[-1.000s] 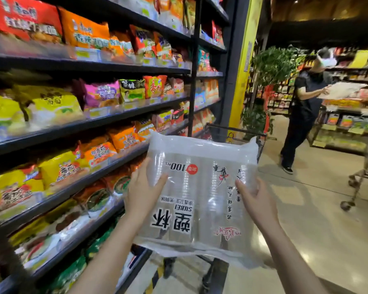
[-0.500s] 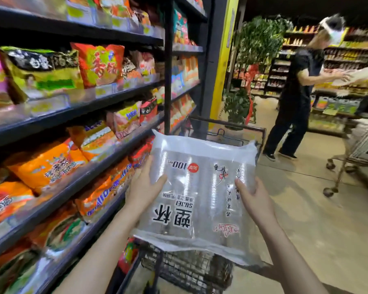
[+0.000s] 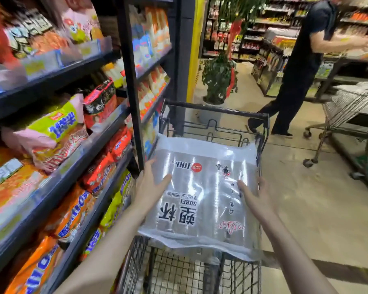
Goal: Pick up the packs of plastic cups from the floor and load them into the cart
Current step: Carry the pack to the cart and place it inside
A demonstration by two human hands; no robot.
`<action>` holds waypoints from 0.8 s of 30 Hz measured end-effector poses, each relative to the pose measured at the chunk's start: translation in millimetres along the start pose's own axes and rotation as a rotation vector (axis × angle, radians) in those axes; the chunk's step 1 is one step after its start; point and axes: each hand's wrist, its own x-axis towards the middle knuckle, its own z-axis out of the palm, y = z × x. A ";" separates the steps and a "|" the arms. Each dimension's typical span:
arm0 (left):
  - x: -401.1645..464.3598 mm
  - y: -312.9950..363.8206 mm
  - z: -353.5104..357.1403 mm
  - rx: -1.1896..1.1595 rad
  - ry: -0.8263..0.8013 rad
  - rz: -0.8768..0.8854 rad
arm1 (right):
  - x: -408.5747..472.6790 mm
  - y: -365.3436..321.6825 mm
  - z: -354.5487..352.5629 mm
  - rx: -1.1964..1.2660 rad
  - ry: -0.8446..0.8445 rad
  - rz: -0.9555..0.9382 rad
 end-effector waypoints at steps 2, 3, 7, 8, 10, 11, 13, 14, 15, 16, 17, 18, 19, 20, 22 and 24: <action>24.1 -11.8 21.4 0.020 -0.029 -0.021 | 21.7 12.0 11.6 -0.005 -0.022 0.051; 36.9 -18.2 32.6 0.037 -0.038 -0.028 | 32.6 16.7 17.2 -0.015 -0.036 0.076; 77.2 -38.6 75.2 0.088 -0.088 -0.059 | 72.7 39.5 39.3 -0.066 -0.082 0.157; 84.8 -43.2 84.4 0.079 -0.108 -0.067 | 80.8 45.8 44.8 -0.064 -0.084 0.171; 100.5 -55.3 103.5 0.057 -0.144 -0.102 | 95.9 57.4 55.9 -0.065 -0.090 0.188; 108.7 -61.6 113.4 0.055 -0.165 -0.128 | 103.2 62.9 61.8 -0.071 -0.097 0.194; 124.4 -73.8 130.1 0.087 -0.177 -0.169 | 117.5 70.1 73.2 -0.077 -0.119 0.211; 130.6 -79.1 137.1 0.109 -0.173 -0.187 | 125.5 74.4 79.3 -0.077 -0.133 0.219; 135.7 -84.7 144.3 0.126 -0.163 -0.197 | 133.2 79.2 85.6 -0.076 -0.146 0.223; 138.9 -90.2 150.5 0.142 -0.154 -0.204 | 139.9 83.5 91.5 -0.075 -0.158 0.233; 142.4 -96.1 156.1 0.153 -0.147 -0.212 | 145.9 88.2 97.7 -0.074 -0.169 0.243; 145.7 -99.8 159.6 0.174 -0.150 -0.238 | 150.6 93.2 103.8 -0.071 -0.177 0.253; 150.1 -106.9 163.8 0.198 -0.150 -0.263 | 154.2 97.7 109.7 -0.063 -0.184 0.265; 155.1 -113.7 166.7 0.234 -0.165 -0.274 | 157.4 101.8 115.5 -0.055 -0.188 0.279; 163.7 -128.5 173.7 0.303 -0.237 -0.236 | 163.7 111.4 126.0 -0.067 -0.193 0.311; 168.8 -142.1 182.2 0.339 -0.290 -0.211 | 167.8 121.1 134.3 -0.087 -0.194 0.333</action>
